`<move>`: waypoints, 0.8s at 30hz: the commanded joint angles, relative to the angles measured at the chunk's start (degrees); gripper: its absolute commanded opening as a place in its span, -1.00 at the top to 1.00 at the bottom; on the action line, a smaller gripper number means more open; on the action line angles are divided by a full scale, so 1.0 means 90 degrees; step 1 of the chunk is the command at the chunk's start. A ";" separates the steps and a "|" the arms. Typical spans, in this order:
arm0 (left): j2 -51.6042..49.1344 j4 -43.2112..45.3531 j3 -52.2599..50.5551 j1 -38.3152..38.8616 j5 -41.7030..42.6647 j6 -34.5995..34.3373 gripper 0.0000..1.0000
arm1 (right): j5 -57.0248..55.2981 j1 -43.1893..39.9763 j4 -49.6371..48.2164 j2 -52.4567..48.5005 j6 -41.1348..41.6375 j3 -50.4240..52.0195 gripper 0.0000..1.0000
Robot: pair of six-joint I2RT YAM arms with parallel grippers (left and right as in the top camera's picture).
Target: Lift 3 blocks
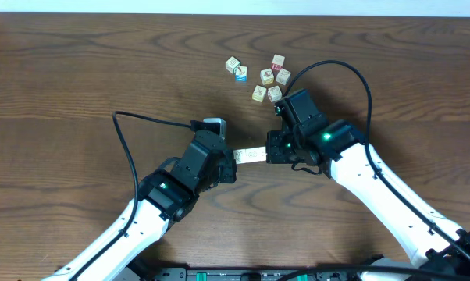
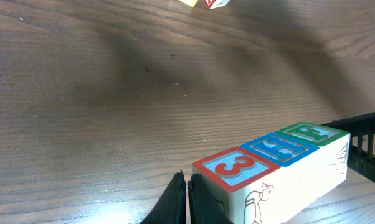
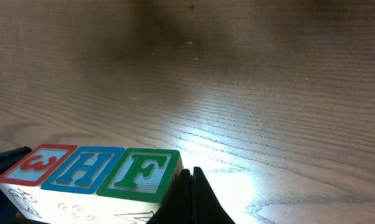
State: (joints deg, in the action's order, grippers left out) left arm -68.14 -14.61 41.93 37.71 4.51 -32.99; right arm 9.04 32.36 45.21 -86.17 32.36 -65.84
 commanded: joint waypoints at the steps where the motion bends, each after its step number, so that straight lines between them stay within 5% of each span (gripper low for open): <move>1: 0.0146 0.0459 0.0629 0.0430 0.1948 -0.0027 0.86 | 0.2528 0.0415 -0.0398 0.0051 0.0041 -0.0420 0.97; 24: 0.0189 0.0461 0.0714 0.0430 0.1928 -0.0029 0.86 | 0.2531 0.0413 -0.0386 0.0194 0.0041 -0.0452 0.97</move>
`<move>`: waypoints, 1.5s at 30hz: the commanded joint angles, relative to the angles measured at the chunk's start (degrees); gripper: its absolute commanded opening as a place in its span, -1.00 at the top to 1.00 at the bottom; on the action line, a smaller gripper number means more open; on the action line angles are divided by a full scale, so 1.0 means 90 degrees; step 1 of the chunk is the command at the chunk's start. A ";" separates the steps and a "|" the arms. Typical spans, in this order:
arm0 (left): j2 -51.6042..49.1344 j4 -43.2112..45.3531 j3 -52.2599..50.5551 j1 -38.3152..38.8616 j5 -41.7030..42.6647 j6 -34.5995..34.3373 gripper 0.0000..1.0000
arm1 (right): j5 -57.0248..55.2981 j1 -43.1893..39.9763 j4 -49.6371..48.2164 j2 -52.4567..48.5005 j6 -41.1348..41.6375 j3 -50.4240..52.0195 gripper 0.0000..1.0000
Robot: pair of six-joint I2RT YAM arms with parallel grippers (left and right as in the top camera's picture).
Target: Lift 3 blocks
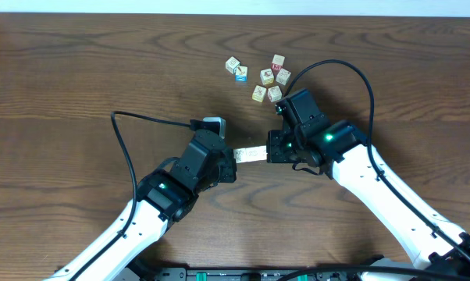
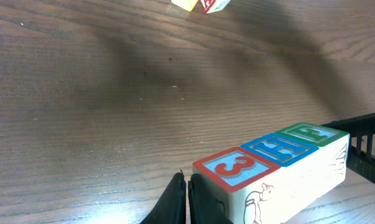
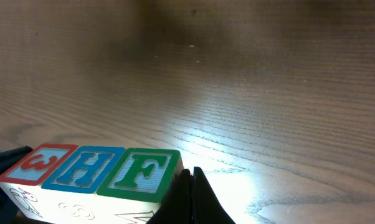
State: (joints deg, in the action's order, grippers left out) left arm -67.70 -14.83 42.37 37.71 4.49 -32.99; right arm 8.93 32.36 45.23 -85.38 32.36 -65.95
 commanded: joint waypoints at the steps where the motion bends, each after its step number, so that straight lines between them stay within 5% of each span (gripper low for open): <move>1: 0.0141 0.0486 0.0665 0.0430 0.1931 -0.0029 0.85 | 0.2540 0.0413 -0.0379 0.0107 0.0041 -0.0454 0.97; 45: 0.0143 0.0483 0.0818 0.0430 0.1928 -0.0027 0.85 | 0.2543 0.0415 -0.0333 0.0131 0.0041 -0.0602 0.97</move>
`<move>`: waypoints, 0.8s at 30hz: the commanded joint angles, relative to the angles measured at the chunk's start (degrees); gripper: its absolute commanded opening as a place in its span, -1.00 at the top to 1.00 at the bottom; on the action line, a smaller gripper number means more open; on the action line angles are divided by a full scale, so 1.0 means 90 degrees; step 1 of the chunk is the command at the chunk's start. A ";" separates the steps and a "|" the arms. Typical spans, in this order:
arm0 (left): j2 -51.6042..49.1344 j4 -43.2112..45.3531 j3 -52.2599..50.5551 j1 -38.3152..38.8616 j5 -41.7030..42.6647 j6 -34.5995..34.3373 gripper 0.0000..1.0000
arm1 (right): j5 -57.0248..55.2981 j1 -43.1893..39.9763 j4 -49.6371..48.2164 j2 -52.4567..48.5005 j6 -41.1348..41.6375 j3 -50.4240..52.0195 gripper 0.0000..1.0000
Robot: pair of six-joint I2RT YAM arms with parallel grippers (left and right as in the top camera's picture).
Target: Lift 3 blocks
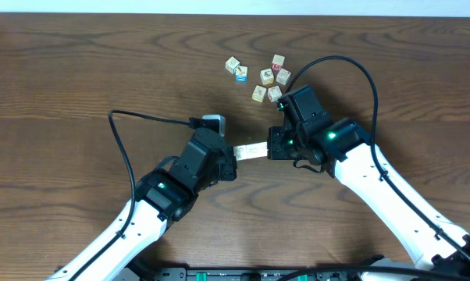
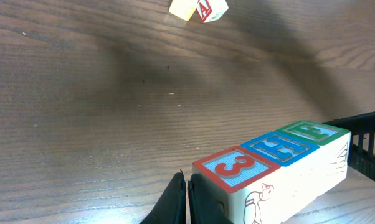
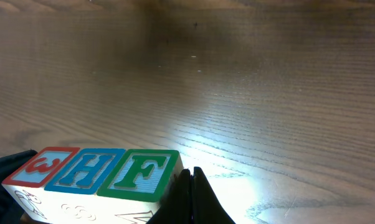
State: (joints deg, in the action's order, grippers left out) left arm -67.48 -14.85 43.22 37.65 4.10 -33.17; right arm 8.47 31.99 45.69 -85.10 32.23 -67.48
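Note:
Three wooden blocks form one row (image 1: 251, 153): a red "3" (image 2: 236, 167), a blue "H" (image 2: 280, 148) and a green "F" (image 2: 313, 132). The row is pinched end to end between my two arms, a little above the table. My left gripper (image 2: 187, 182) is shut, its fingers pressed flat against the "3" end. My right gripper (image 3: 191, 177) is shut too, pressed against the "F" block (image 3: 141, 172). Neither gripper has anything between its own fingers.
Several loose letter blocks (image 1: 262, 76) lie in a cluster at the back, just beyond my right arm; two of them (image 2: 199, 9) show at the top of the left wrist view. A black cable (image 1: 129, 156) loops left of the left arm.
Both grippers and the row between them have risen slightly. The table looks farther off in both wrist views, and the loose blocks show more fully in the left wrist view.
At the oldest moment the three blocks were clamped in a row between my two shut grippers, low over the table. At each later moment the row stood a little higher, the grip unchanged.

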 commanded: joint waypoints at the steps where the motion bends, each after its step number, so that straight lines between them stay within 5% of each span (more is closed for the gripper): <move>1: 0.0119 0.0486 0.0724 0.0437 0.1972 -0.0007 0.86 | 0.2591 0.0457 -0.0384 0.0100 0.0056 -0.0432 0.97; 24: 0.0119 0.0318 0.0894 0.0437 0.1926 0.0019 0.85 | 0.2591 0.0457 -0.0359 0.0100 0.0056 -0.0529 0.97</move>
